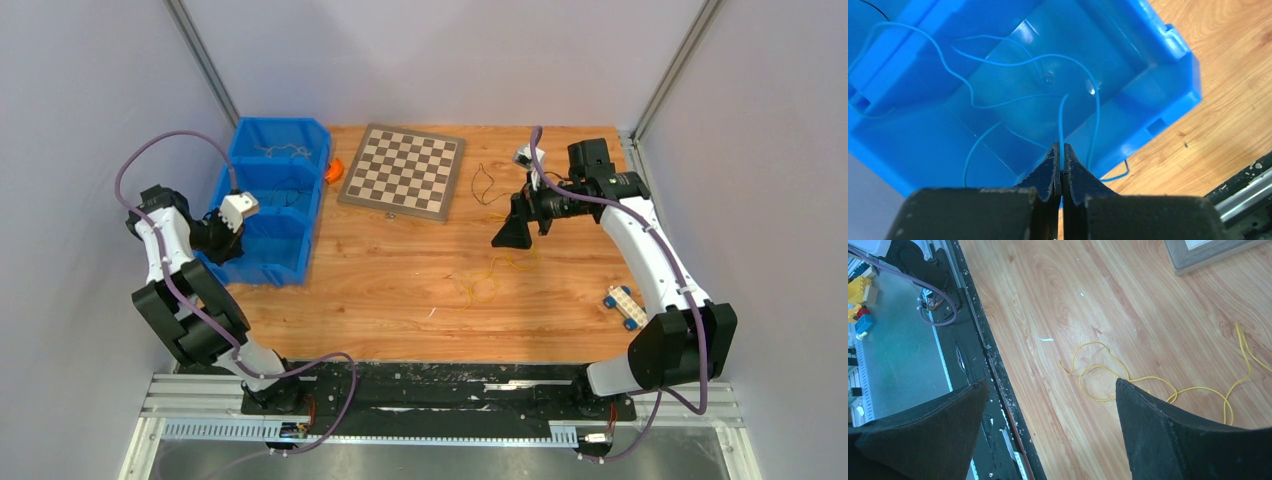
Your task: Untangle the cables
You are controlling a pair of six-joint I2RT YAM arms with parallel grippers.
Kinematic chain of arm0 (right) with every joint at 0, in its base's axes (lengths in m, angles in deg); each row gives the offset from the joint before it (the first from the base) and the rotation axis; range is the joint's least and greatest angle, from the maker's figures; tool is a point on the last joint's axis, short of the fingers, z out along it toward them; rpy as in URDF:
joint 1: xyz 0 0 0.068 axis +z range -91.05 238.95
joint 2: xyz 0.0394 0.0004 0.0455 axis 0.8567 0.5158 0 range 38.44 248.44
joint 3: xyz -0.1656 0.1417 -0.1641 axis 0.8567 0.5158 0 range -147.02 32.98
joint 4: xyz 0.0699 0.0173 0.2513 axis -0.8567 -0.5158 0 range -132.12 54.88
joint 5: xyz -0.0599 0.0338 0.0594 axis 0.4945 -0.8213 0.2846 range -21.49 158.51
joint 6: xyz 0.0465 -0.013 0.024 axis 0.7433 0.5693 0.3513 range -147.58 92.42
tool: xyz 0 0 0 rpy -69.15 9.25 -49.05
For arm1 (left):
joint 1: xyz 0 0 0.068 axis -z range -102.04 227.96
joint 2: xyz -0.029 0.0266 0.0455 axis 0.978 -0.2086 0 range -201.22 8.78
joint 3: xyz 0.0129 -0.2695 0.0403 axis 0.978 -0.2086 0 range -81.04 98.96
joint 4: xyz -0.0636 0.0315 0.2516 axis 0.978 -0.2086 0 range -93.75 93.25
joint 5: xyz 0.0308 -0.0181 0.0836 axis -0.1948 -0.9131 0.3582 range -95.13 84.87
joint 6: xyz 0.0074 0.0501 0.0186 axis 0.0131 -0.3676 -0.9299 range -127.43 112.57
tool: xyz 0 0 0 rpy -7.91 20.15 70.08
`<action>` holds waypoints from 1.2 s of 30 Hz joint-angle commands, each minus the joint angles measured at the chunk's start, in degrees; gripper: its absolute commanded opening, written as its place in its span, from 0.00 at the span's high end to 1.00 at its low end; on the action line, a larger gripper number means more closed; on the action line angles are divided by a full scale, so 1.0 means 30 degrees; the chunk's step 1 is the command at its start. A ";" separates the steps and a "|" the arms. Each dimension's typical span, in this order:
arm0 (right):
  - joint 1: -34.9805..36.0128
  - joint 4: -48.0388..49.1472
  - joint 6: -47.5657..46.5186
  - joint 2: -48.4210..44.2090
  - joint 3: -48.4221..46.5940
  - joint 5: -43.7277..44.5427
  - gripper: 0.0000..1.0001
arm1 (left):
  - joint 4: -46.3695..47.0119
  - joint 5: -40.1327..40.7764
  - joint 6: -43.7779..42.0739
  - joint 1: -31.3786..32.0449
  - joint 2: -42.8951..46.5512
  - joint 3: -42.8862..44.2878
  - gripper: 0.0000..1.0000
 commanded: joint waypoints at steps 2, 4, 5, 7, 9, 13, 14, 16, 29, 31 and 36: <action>-0.0086 0.0509 -0.0277 -0.0269 0.0030 -0.0377 0.04 | 0.1074 0.1133 0.0448 0.0332 -0.1345 0.0322 1.00; -0.0098 0.0469 -0.0279 -0.0239 -0.0005 -0.0210 0.04 | 0.0774 0.1035 -0.0106 0.0645 -0.1333 0.0122 1.00; -0.0118 0.0479 -0.0280 -0.0253 -0.0009 -0.0122 0.04 | 0.0366 0.0346 -0.0537 0.0718 -0.1205 0.0004 1.00; -0.0132 0.0504 -0.0311 -0.0318 0.0054 -0.0097 0.04 | -0.0094 -0.0422 -0.1156 0.0796 -0.0547 -0.0287 1.00; -0.0150 0.0498 -0.0282 -0.0285 0.0053 -0.0243 0.04 | -0.0709 -0.1038 -0.1966 0.0894 0.0316 -0.0426 1.00; -0.0141 0.0512 -0.0109 -0.0003 0.0027 -0.0601 0.05 | -0.0420 -0.2364 -0.0847 0.0916 0.1923 0.0366 1.00; -0.0145 0.0507 -0.0083 0.0022 0.0013 -0.0680 0.04 | -0.0233 -0.2555 -0.0437 0.0922 0.2332 0.0944 1.00; -0.0150 0.0498 -0.0084 0.0042 -0.0056 -0.0738 0.05 | 0.0135 -0.3106 0.1169 0.0901 0.2825 0.1896 1.00; -0.0141 0.0536 -0.0130 -0.0374 0.0386 -0.0740 0.05 | -0.4986 -0.5690 0.1309 0.0903 0.4729 0.5541 1.00; -0.0156 0.0542 -0.0115 -0.0371 0.0503 -0.0826 0.04 | -0.5051 -0.5739 0.1338 0.0900 0.5370 0.4986 1.00; -0.0134 0.0570 -0.0188 -0.0350 0.0629 -0.0926 0.05 | -0.3839 -0.4822 0.2165 0.0919 0.5954 0.3355 1.00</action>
